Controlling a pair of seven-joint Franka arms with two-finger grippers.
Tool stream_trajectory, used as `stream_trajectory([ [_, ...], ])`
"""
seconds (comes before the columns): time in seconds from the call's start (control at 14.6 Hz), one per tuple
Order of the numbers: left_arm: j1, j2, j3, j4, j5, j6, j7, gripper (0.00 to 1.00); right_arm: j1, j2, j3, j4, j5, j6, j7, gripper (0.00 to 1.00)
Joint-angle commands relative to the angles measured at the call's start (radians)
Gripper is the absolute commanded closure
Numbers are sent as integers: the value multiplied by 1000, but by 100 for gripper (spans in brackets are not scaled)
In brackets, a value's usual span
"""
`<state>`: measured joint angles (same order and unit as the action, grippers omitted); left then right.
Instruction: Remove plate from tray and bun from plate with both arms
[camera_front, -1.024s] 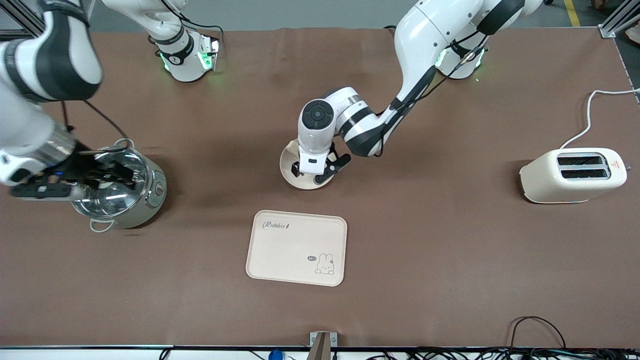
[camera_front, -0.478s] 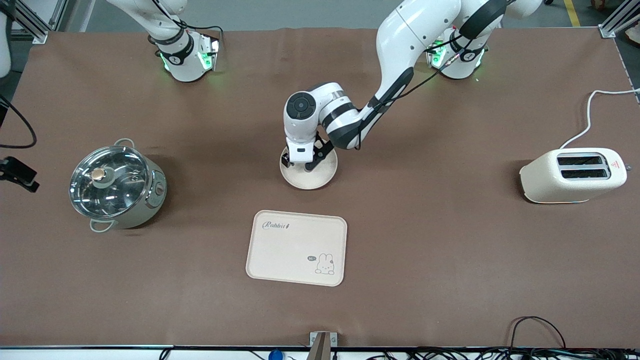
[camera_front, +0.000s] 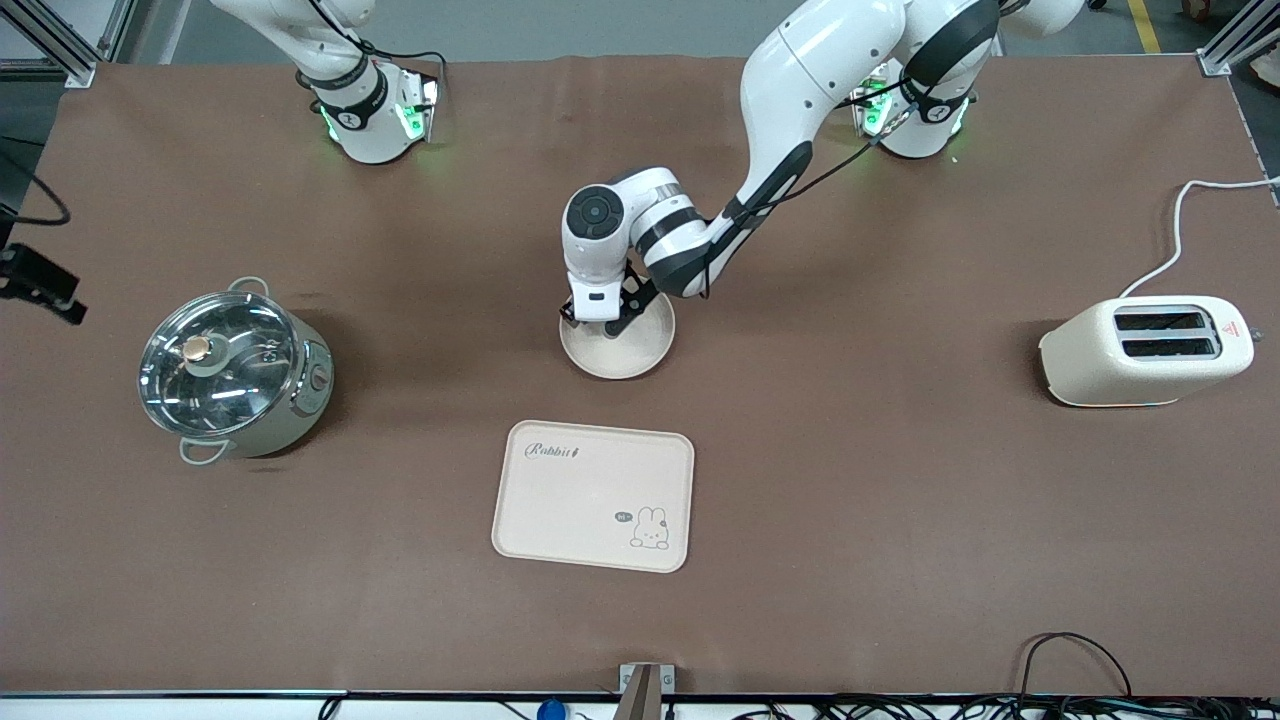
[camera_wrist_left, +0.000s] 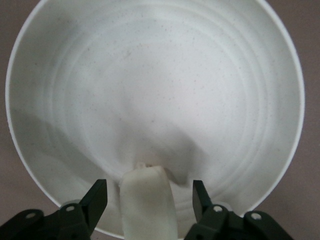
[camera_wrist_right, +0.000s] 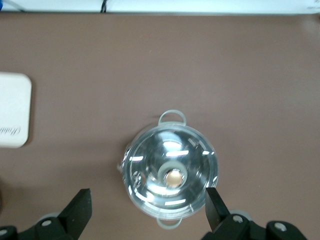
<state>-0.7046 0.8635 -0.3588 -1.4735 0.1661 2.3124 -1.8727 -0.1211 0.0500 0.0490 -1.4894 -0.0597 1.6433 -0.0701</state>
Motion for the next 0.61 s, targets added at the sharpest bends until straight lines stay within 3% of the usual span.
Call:
stream_trajectory([
  [0.0,-15,8,9,19,6,2,-22,38,52,-22,-61,-20,0,-19,-10,0],
  [0.2,-7,3,9,21,6,1,-20,63,26,-64,-52,-70,1,-13,-11,0],
  [0.34,0,-3,9,21,7,-5,-16,76,18,-151,-48,-153,15,0,-10,0],
  [0.55,36,-52,9,21,15,-39,-14,78,17,-194,-46,-207,18,18,-7,0],
])
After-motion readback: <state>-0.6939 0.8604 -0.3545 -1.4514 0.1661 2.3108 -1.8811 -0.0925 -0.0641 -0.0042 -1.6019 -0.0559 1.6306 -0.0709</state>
